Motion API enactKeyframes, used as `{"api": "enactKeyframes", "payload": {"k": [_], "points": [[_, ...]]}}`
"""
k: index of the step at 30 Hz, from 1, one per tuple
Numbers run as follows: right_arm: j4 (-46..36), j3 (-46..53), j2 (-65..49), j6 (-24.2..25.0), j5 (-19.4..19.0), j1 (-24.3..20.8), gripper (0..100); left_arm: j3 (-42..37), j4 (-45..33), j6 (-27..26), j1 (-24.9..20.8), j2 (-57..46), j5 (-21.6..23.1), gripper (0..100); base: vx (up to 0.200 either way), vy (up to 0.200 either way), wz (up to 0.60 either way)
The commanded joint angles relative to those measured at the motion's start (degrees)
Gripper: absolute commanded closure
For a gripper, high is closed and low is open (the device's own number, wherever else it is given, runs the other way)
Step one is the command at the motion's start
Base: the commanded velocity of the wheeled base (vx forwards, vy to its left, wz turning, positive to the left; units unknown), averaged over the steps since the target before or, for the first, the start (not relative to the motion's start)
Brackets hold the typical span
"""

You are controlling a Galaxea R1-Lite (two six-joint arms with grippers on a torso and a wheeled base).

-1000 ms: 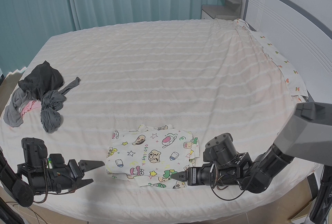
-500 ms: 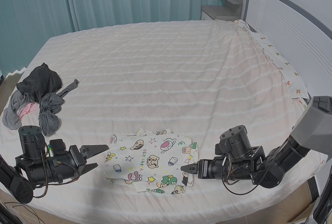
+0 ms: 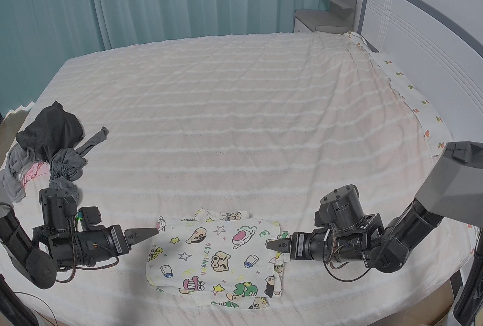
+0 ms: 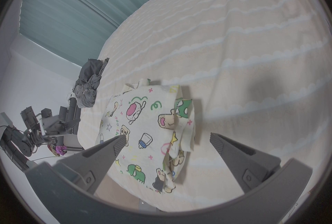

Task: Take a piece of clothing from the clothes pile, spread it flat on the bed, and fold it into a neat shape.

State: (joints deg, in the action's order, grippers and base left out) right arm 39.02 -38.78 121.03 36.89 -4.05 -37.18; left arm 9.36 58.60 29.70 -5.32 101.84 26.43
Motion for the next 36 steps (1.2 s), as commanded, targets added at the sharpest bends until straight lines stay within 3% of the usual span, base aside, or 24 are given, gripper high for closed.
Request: {"api": "enactKeyframes", "payload": {"k": [1,11,26,36], "points": [[2.64,-0.6,4.04,-0.06,-0.08,0.0,0,-0.31,-0.77,-9.39,4.7,9.61,-0.33,0,0.0,0.0,0.0],[2.81,-2.79,7.82,-0.06,-0.17,0.27,0,3.12,-0.33,-10.54,3.73,20.15,-1.12,0,0.0,0.0,0.0],[2.55,-5.25,10.98,0.03,-0.26,-0.96,0,5.58,-0.24,-9.04,-0.4,22.26,-1.29,0,0.0,0.0,0.0],[2.2,-8.33,13.09,2.05,-0.08,-2.72,0,7.6,-0.24,-6.32,-0.49,24.28,-1.73,0,0.0,0.0,0.0]]}}
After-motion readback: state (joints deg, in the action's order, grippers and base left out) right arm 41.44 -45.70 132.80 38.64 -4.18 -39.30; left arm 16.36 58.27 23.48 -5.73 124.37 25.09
